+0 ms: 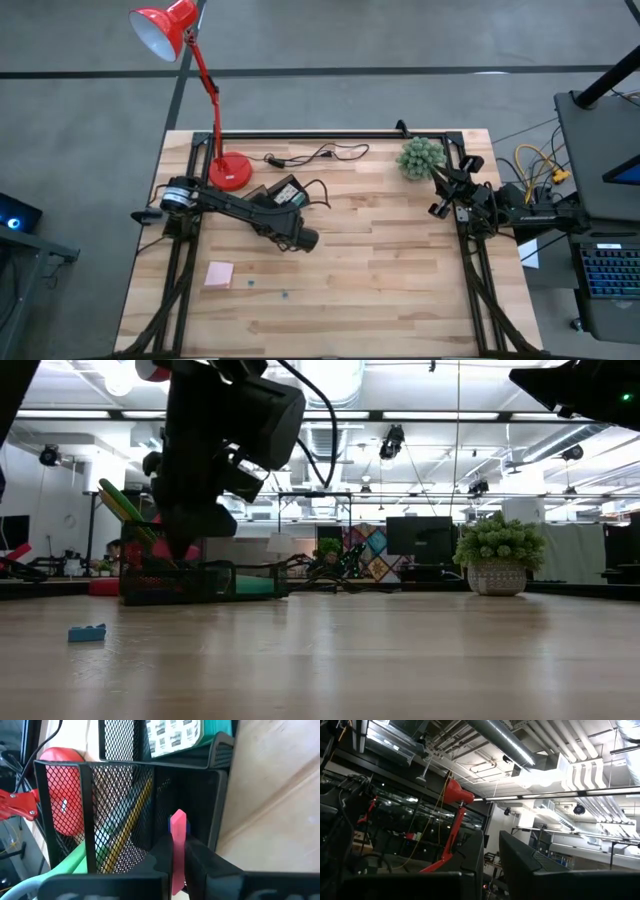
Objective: Pick and place office supplies into organizer
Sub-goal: Put the pink eraser into the desk organizer, then put the pink sticky notes into the desk organizer
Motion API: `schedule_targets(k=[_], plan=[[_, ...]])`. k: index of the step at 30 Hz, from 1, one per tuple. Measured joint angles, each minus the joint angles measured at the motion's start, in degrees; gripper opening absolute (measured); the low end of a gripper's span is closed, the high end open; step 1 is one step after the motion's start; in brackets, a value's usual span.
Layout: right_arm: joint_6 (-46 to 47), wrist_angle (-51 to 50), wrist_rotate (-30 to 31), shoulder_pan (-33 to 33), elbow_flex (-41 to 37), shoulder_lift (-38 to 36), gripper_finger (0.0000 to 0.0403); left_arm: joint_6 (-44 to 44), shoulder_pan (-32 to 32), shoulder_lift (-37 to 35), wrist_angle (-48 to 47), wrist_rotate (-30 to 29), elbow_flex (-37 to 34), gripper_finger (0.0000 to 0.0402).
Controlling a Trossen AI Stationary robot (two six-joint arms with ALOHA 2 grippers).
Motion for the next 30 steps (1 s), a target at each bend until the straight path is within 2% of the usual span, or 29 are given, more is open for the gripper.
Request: schedule_targets(k=[25,30], plan=[[-0.06,0.02,0.00,-0.02,0.00,0.00,0.0052,-0.22,0.00,0.00,0.42,0.06,-2.03,0.0124],[-0.06,0.02,0.00,0.00,0.00,0.00,0.0052,2.20,0.00,0.00,0.44,0.06,-1.96,0.0144]])
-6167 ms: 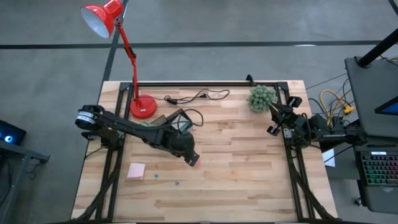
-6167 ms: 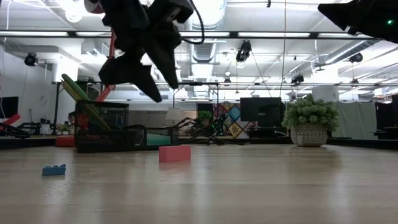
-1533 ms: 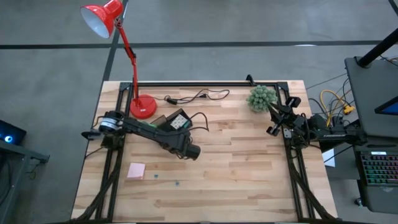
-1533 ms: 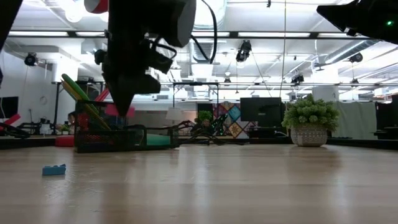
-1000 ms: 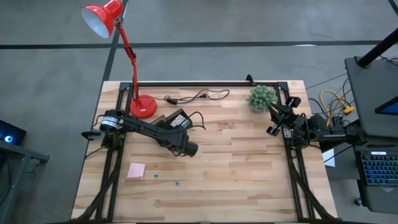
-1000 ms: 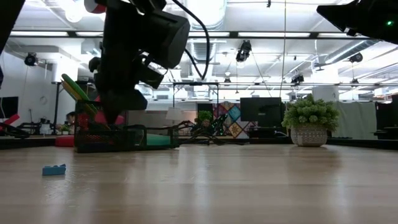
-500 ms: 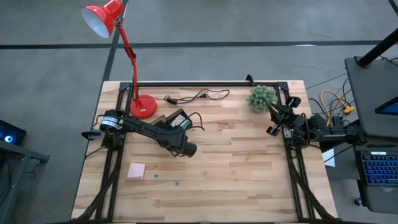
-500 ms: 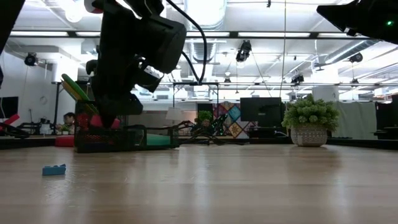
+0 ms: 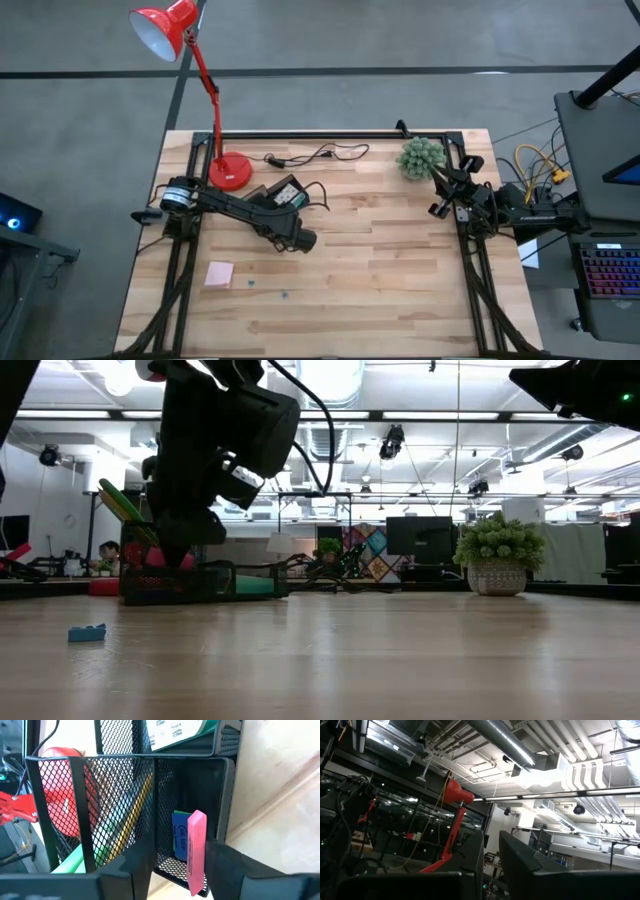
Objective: Pick and place office supplies into organizer
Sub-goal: Put the pink sticky notes into the desk organizer
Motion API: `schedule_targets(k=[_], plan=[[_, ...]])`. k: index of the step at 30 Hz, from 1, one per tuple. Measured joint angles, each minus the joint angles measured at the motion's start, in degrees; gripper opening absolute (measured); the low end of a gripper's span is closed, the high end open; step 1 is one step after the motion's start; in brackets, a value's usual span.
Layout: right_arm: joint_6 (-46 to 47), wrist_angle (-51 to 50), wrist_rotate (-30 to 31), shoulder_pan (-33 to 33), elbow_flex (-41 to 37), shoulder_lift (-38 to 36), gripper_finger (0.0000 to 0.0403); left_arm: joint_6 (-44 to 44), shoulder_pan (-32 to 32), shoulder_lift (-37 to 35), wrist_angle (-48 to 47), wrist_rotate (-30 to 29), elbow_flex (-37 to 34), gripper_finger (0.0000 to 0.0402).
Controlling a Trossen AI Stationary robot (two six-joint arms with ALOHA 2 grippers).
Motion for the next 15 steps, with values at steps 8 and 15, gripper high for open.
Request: schedule_targets(k=[8,15], plan=[[-0.07,0.00,0.00,0.00,0.00,0.00,0.0052,0.95,0.00,0.00,-0.02,0.00,0.13,0.0170],[-0.06,0.00,0.00,0.00,0.00,-0.01,0.0052,0.91,0.00,0.00,-0.11,0.00,0.19,0.0171]])
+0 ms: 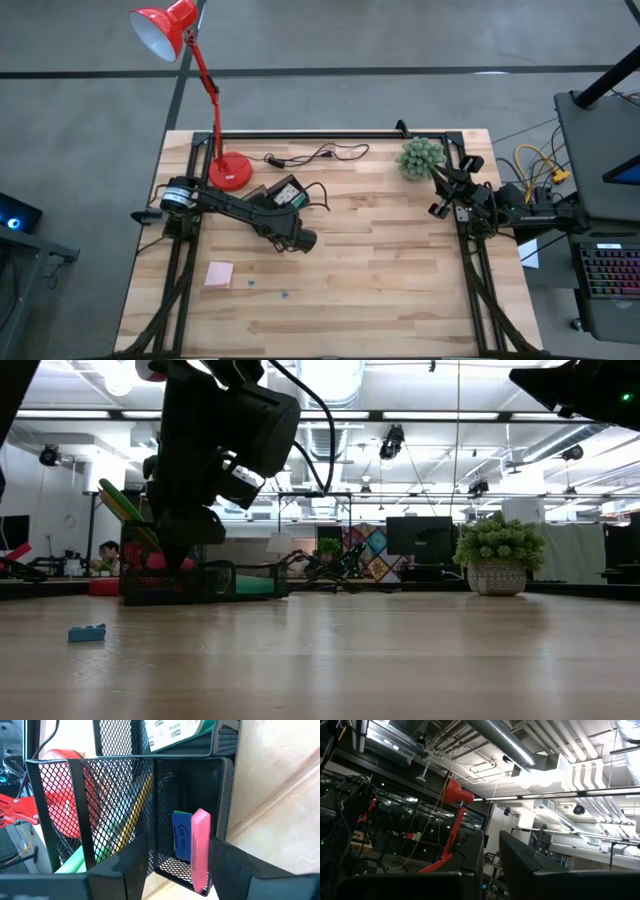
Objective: Pick and place office supplies into organizer
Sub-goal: Put the pink sticky notes into the desk organizer
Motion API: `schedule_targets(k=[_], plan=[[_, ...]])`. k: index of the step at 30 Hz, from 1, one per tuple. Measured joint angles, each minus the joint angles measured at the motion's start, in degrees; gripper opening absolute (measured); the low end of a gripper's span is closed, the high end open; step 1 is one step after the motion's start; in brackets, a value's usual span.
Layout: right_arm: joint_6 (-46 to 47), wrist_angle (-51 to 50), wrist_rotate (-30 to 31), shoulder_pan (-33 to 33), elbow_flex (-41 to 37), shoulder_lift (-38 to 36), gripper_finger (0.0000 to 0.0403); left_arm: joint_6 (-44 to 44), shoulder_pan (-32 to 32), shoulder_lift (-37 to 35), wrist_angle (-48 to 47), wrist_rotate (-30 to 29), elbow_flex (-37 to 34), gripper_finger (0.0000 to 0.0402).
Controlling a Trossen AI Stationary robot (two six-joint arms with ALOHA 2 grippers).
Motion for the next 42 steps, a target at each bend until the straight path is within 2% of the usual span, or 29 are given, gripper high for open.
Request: schedule_targets(k=[15,22,26,32,37,42], plan=[[-0.09,0.00,0.00,0.00,0.00,0.01,0.0052,-0.26,0.00,-0.04,-0.07,0.43,2.68,0.0171],[-0.09,0.00,0.00,-0.01,0.00,0.00,0.0052,-0.42,-0.03,-0.04,0.07,5.19,6.87,0.0171],[-0.07,0.02,0.00,-0.02,0.00,0.01,0.0052,-0.52,-0.31,-0.09,0.91,9.91,10.24,0.0171],[-0.07,0.02,0.02,-0.02,0.00,0.01,0.0052,-0.44,-2.12,-0.11,10.88,18.11,13.10,0.0171],[-0.07,0.02,0.02,-0.02,0.00,0.01,0.0052,-0.43,-5.54,-0.11,20.07,18.88,13.50,0.0171],[-0.07,0.02,0.00,-0.02,0.00,0.01,0.0052,-0.50,-9.40,-0.11,23.49,21.41,13.55,0.0171]])
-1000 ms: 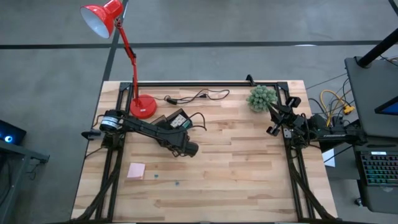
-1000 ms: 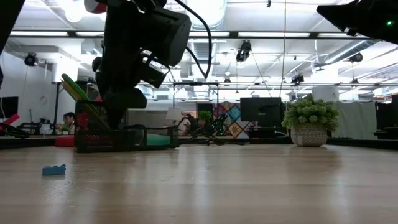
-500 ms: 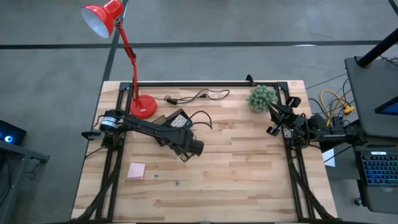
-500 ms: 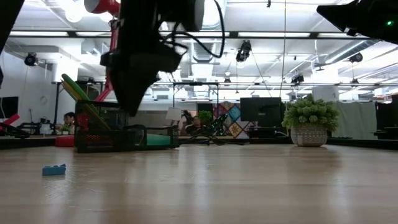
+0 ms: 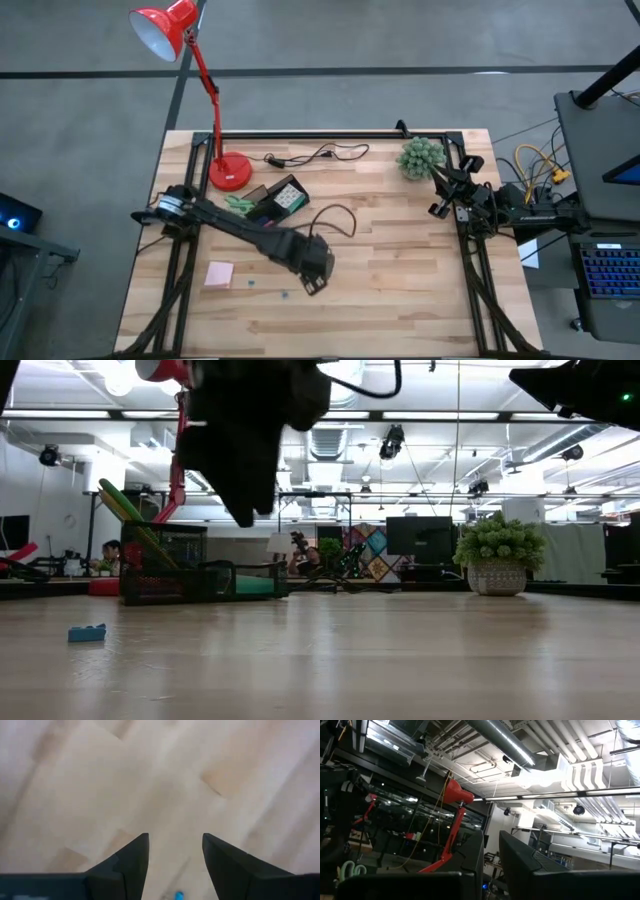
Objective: Pick and place office supplies into organizer
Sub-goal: Put the pink sticky notes into the desk organizer
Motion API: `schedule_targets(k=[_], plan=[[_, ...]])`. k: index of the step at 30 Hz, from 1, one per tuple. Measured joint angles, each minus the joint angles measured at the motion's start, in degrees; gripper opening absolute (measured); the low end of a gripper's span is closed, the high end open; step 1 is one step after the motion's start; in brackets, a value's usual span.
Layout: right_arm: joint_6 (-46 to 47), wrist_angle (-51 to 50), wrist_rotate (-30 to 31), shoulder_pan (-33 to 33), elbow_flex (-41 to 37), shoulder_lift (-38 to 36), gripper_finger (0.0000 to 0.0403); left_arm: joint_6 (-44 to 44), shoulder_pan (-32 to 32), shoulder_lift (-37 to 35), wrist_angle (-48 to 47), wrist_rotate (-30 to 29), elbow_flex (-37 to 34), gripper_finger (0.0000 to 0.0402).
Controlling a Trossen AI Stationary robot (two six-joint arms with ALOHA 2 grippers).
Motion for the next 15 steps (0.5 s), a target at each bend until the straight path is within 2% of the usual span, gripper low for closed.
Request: schedule_targets(k=[9,15], plan=[[0.09,0.00,0.00,0.01,0.00,0.00,0.0052,1.48,-6.54,0.00,1.19,1.00,-0.33,0.0171],[0.15,0.00,0.00,0.02,0.00,0.00,0.0052,1.37,-9.71,0.00,1.13,4.31,-0.33,0.0171]])
